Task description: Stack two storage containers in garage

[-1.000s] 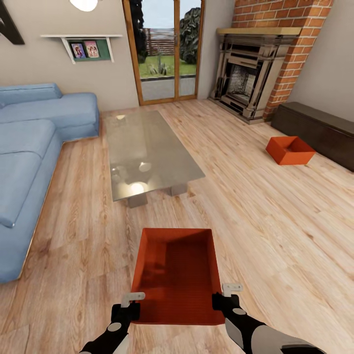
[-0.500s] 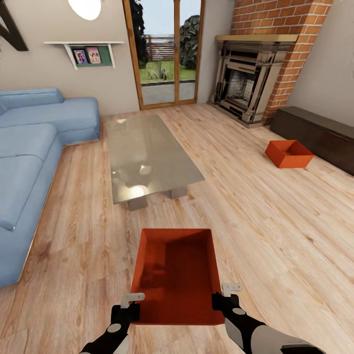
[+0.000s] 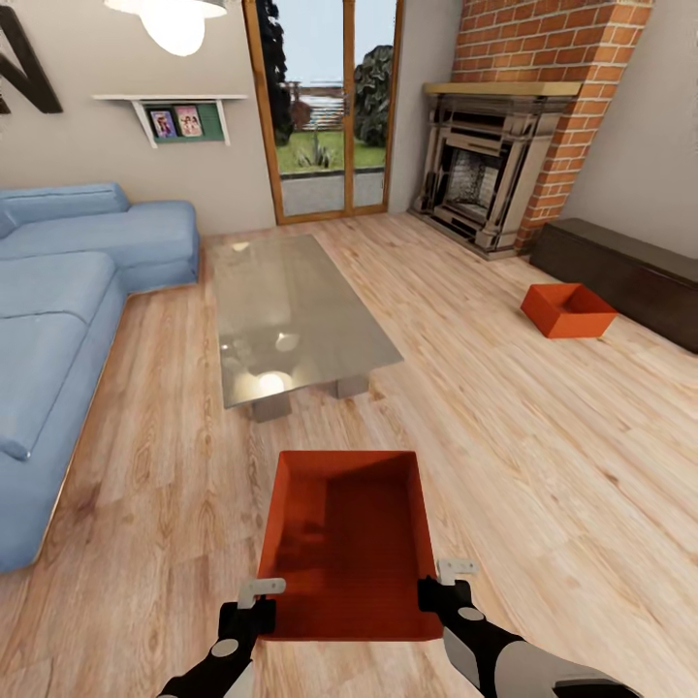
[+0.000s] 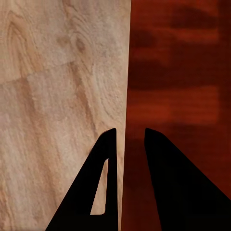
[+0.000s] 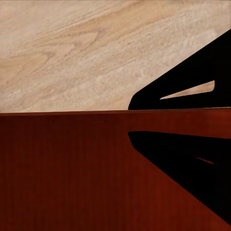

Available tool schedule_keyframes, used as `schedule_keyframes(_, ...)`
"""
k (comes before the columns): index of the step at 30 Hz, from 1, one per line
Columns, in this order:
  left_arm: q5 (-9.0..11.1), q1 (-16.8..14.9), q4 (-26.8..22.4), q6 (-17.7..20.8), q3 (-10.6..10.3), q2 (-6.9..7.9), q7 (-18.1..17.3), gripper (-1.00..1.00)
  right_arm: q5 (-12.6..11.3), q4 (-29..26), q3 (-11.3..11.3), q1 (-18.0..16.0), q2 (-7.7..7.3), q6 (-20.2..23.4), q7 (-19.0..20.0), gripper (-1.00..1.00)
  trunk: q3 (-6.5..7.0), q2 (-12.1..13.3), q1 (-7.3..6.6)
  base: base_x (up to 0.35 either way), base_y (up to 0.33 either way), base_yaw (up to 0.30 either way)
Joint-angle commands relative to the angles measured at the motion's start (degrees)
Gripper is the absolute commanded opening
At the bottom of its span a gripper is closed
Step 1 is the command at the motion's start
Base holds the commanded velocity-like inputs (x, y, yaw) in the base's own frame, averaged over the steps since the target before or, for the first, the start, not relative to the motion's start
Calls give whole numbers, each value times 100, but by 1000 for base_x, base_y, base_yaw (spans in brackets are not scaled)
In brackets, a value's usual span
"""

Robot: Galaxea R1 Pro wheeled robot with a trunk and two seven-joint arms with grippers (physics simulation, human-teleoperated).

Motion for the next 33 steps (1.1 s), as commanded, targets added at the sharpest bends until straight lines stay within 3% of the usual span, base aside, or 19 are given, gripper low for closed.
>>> schedule_keyframes(1,-18,-7,-18,-242,89,-6,108,-100,-139,28,-147,2,-1,-35,-34,-100,5,-2,0,0,0,0)
schedule_keyframes(33,-10,-7,-9,-224,107,-4,107,-100,-139,28,-147,3,-1,-35,-27,-100,289,-2,0,0,0,0)
